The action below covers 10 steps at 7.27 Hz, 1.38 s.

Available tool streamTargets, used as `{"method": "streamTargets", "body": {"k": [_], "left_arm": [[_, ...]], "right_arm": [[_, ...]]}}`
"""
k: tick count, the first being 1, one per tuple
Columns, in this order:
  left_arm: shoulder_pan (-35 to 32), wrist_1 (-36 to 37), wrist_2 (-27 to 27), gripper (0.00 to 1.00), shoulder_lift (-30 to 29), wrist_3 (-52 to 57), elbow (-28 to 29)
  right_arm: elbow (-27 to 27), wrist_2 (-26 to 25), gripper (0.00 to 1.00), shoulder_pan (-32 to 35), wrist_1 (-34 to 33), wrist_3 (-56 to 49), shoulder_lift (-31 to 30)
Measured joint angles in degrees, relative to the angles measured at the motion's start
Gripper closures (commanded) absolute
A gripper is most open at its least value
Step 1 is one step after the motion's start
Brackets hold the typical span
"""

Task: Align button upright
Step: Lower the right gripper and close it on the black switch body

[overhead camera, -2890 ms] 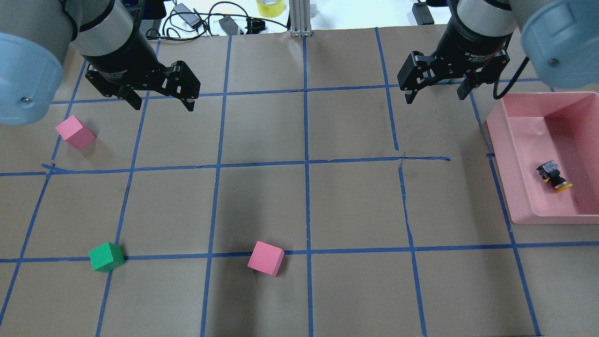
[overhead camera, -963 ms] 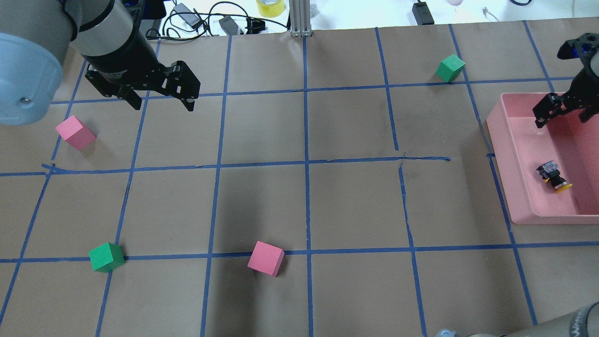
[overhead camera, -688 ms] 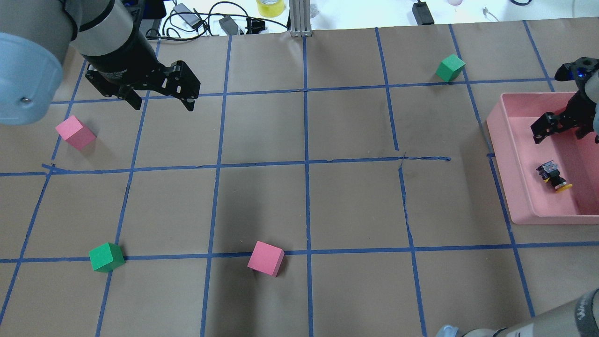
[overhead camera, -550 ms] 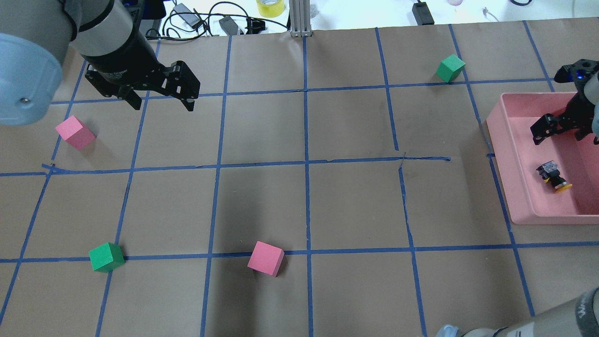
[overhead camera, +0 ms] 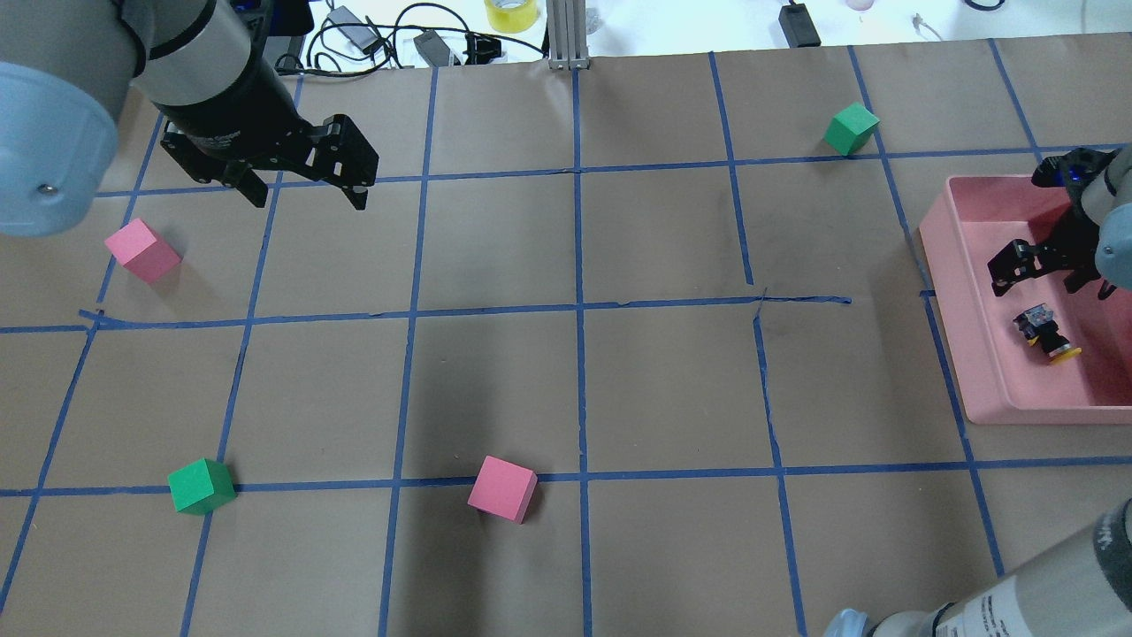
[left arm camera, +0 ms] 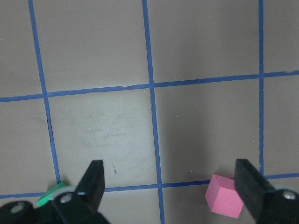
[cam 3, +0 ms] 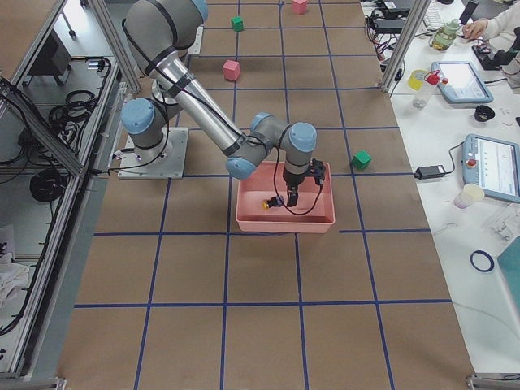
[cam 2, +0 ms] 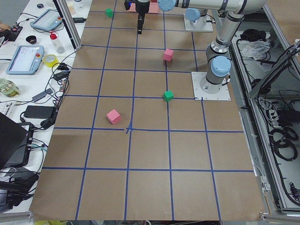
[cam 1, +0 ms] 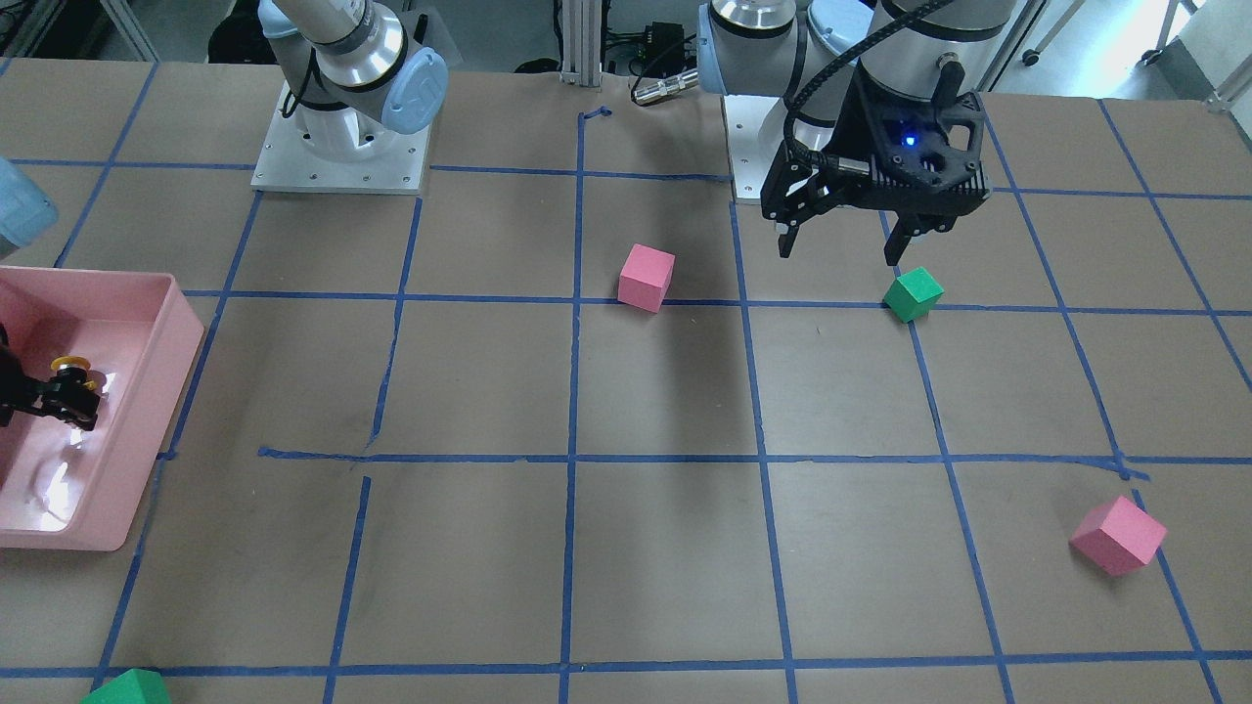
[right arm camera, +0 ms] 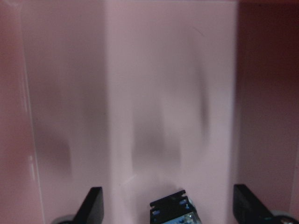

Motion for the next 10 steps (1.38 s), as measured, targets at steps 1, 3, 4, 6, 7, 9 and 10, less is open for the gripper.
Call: {"method": "streamTargets", "body": {"k": [1, 3, 4, 6, 7, 9, 10], "left_arm": [[0.01, 0.0, 0.01, 0.0, 0.04, 0.0, 0.0], [0.07, 0.0, 0.02, 0.0, 0.07, 0.0, 0.0], [0.08, 0.0, 0.02, 0.0, 0.07, 0.0, 0.0], [0.09, 0.0, 0.01, 0.0, 0.07, 0.0, 0.0], [0.09, 0.0, -0.03, 0.0, 0.07, 0.0, 0.0], [0.09, 0.0, -0.06, 0.0, 0.07, 0.0, 0.0], [0.09, 0.0, -0.06, 0.0, 0.08, 0.0, 0.0]], "right_arm": [[-0.03, -0.04, 0.04, -0.02, -0.73, 0.42, 0.79], [-0.06, -0.16, 0.66, -0.03, -2.03, 0.64, 2.25], [0.03, -0.36, 0.98, -0.02, -2.21, 0.7, 2.54], [0.17, -0.9, 1.0, -0.01, -1.94, 0.96, 2.63], [-0.03, -1.03, 1.0, -0.01, -1.68, 1.05, 2.5], [-0.46, -0.9, 1.0, -0.02, -0.57, 1.01, 0.33], [-0.76, -0.59, 1.0, 0.09, 1.82, 1.05, -1.96]]}}
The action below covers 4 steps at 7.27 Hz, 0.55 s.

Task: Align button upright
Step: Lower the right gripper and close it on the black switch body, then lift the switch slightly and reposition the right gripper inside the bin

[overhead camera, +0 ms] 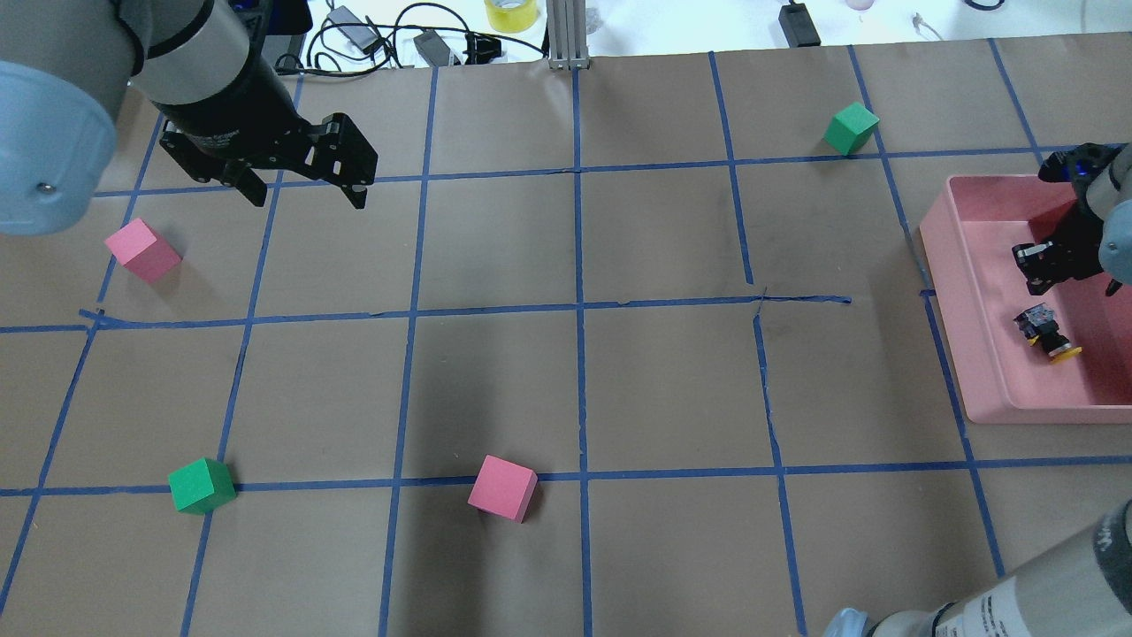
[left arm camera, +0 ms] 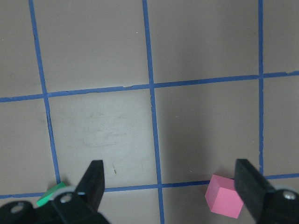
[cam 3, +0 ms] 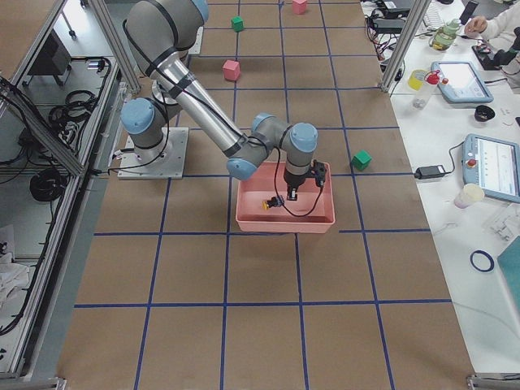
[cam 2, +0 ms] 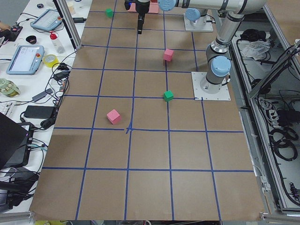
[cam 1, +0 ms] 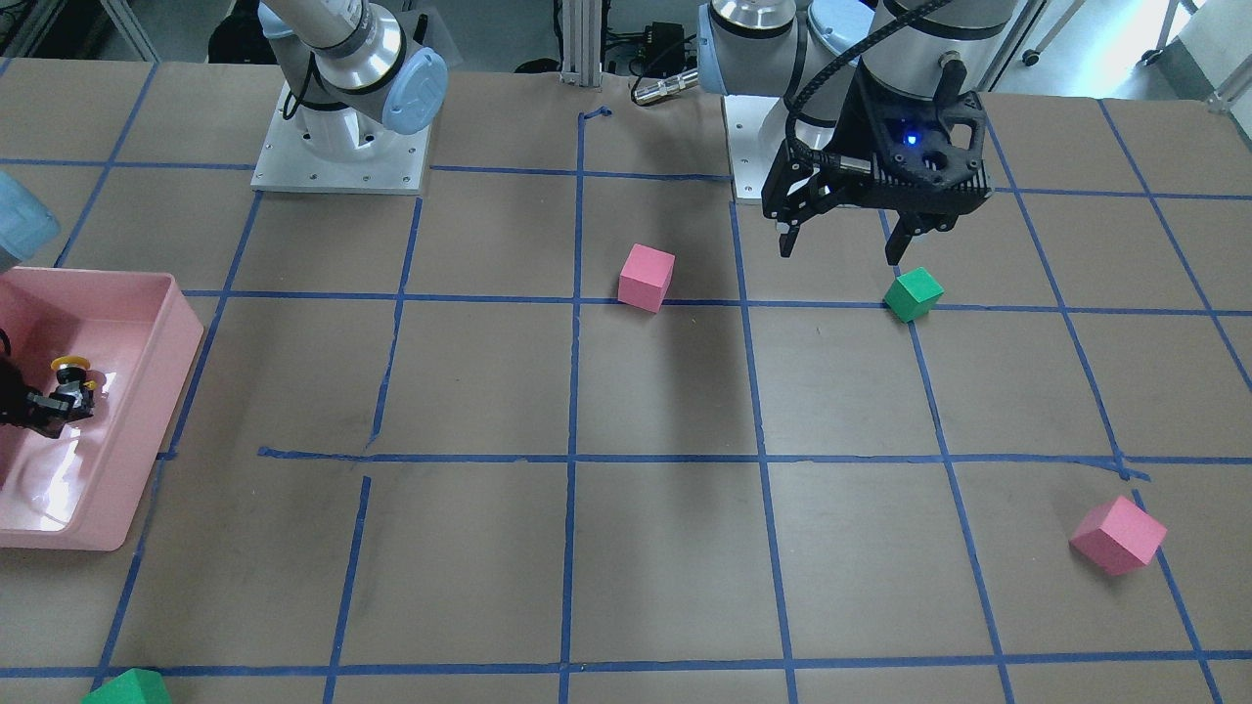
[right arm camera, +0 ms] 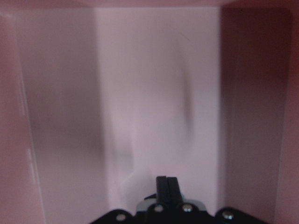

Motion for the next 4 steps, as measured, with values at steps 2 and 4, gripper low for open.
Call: {"method": "streamTargets", "body": {"k": [2, 4], "left_arm": [[0.0, 0.0, -0.02, 0.0, 0.0, 0.0, 0.0], [0.0, 0.0, -0.06, 0.0, 0.0, 0.0, 0.0]], "right_arm": [[-2.74, 0.47, 1.0, 0.39, 6.73, 0.19, -3.33], [-7.93, 2.08, 0.44, 1.18, 14.9, 0.92, -4.54]]}}
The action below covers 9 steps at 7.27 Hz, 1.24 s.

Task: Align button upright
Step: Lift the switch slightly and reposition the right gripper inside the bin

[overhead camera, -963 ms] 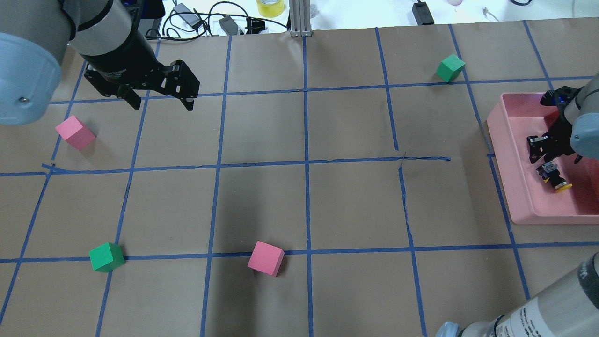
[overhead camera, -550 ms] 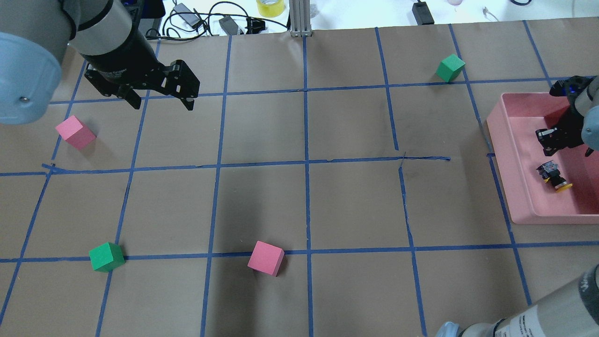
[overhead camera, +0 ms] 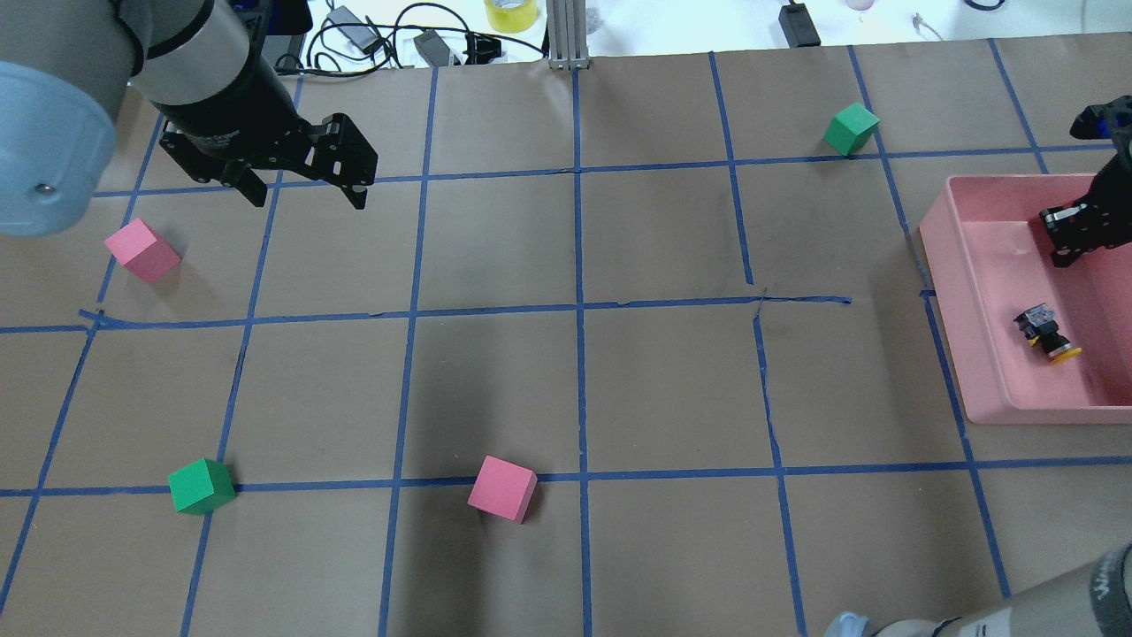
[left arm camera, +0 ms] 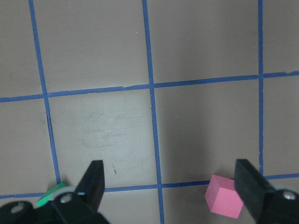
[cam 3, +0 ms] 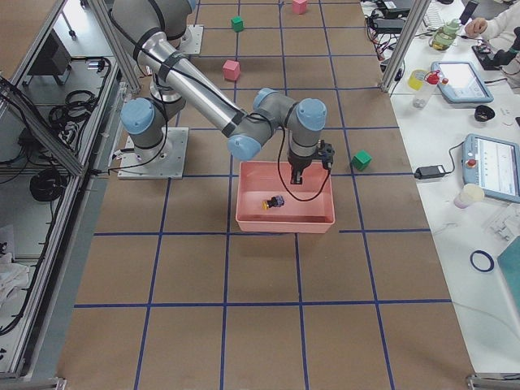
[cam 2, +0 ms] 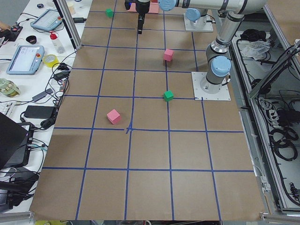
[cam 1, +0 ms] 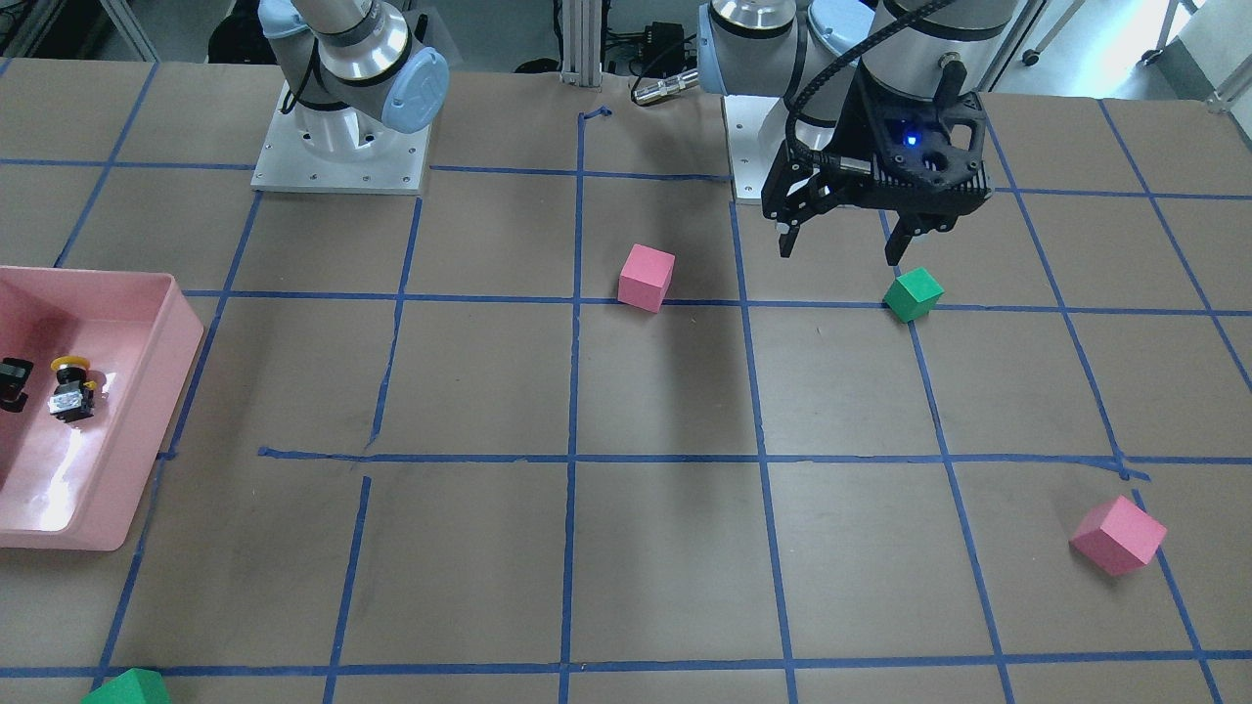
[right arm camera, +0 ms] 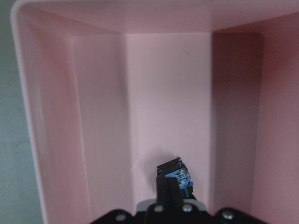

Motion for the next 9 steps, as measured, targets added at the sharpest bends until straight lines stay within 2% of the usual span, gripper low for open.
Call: {"method": "streamTargets", "body": {"k": [1, 9], "left_arm": [[0.0, 0.0, 0.03, 0.0, 0.0, 0.0, 0.0], [0.0, 0.0, 0.06, 0.0, 0.0, 0.0, 0.0]], "right_arm": [[-1.2, 0.4, 0.0, 0.39, 2.22, 0.33, 0.07], [4.93, -3.09, 0.0, -0.03, -0.04, -2.09, 2.34]]}}
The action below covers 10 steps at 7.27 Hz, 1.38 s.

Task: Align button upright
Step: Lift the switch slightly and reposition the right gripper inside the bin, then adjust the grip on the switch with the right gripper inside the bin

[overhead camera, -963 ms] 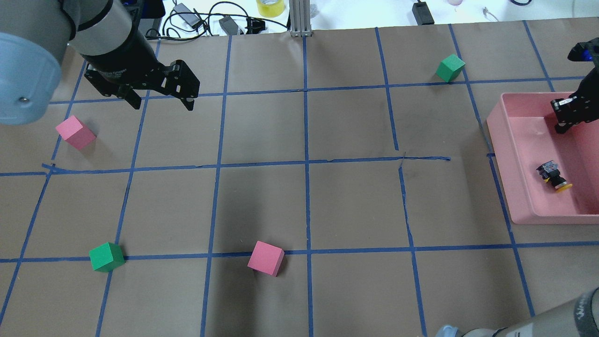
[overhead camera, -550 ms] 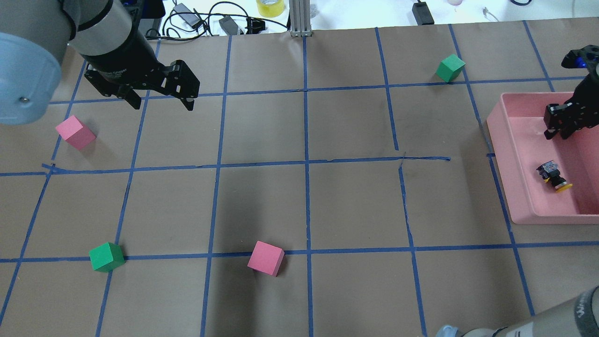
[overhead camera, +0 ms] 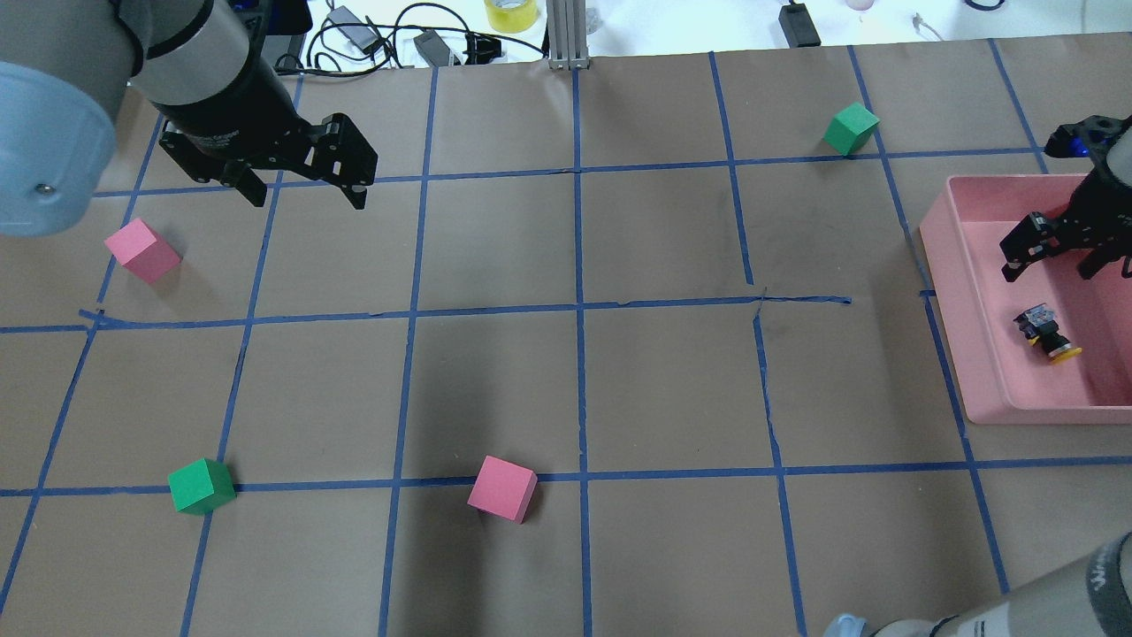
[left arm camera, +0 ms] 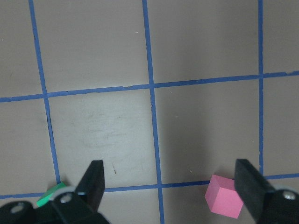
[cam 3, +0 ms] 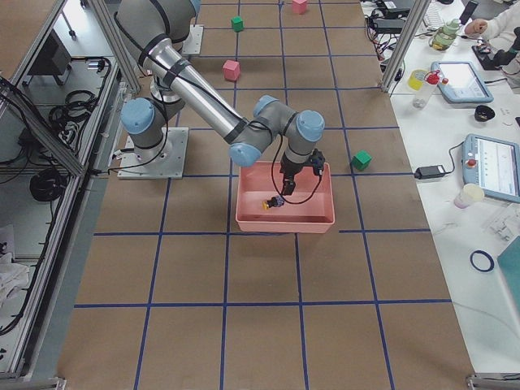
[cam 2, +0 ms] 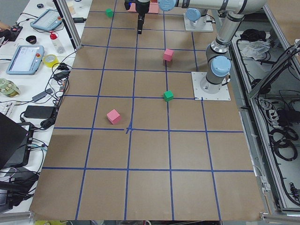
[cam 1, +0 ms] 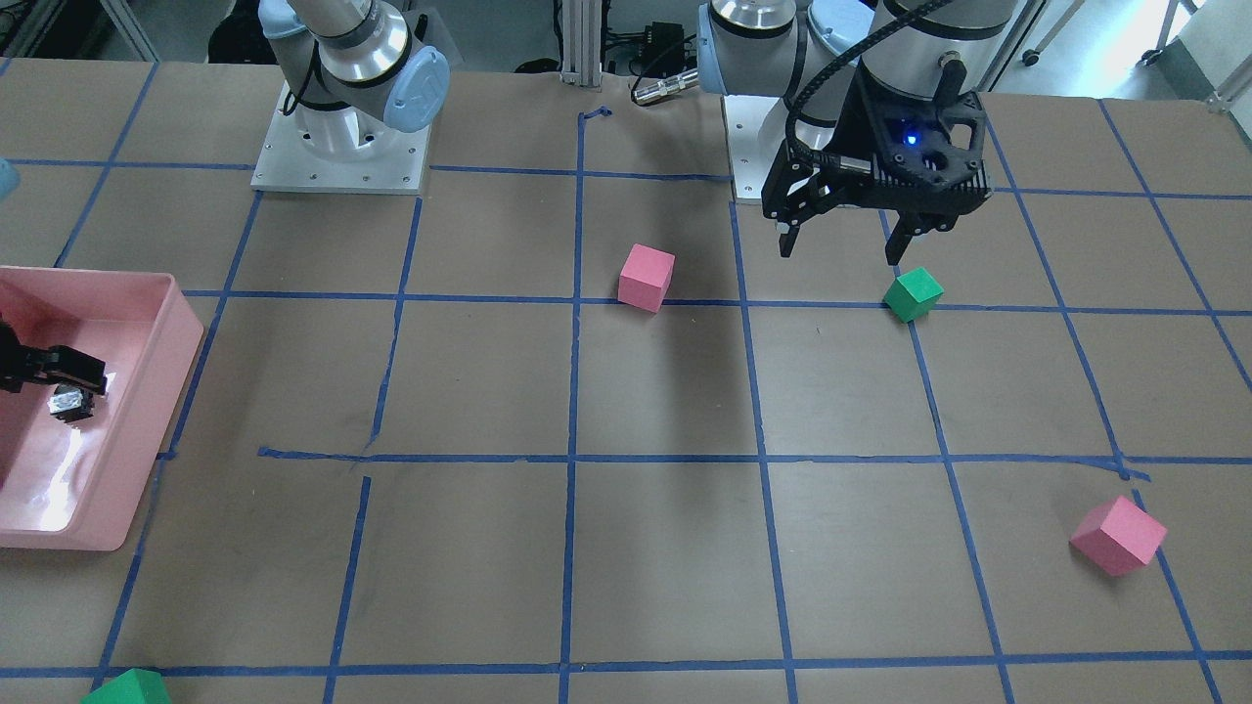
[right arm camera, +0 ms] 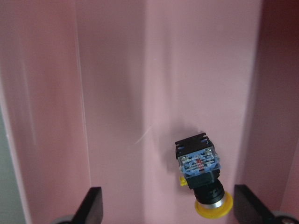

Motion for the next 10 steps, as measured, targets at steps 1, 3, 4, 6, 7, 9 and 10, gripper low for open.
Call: {"method": "streamTargets", "body": {"k": [1, 3, 4, 6, 7, 9, 10], "left_arm": [[0.0, 0.0, 0.0, 0.0, 0.0, 0.0, 0.0], [0.0, 0.0, 0.0, 0.0, 0.0, 0.0, 0.0], [0.0, 0.0, 0.0, 0.0, 0.0, 0.0, 0.0], [0.0, 0.0, 0.04, 0.0, 0.0, 0.0, 0.0], [0.0, 0.0, 0.02, 0.0, 0.0, 0.0, 0.0], [0.0, 0.0, 0.0, 0.0, 0.0, 0.0, 0.0], [0.0, 0.0, 0.0, 0.0, 0.0, 0.0, 0.0]], "right_arm": [[1.04, -0.15, 0.0, -0.16, -0.02, 0.0, 0.03], [2.82, -0.08, 0.0, -0.34, -0.12, -0.36, 0.18], [3.17, -0.11, 0.0, -0.44, -0.27, -1.79, 0.35], [3.9, -0.71, 0.0, -1.43, -0.51, -4.55, 0.99], [4.4, -0.95, 0.0, -2.08, -1.42, -4.86, 1.28], [4.75, -1.09, 0.0, -2.66, -3.95, -4.97, 2.16], [4.78, -1.13, 0.0, -2.71, -4.37, -4.95, 2.43]]}}
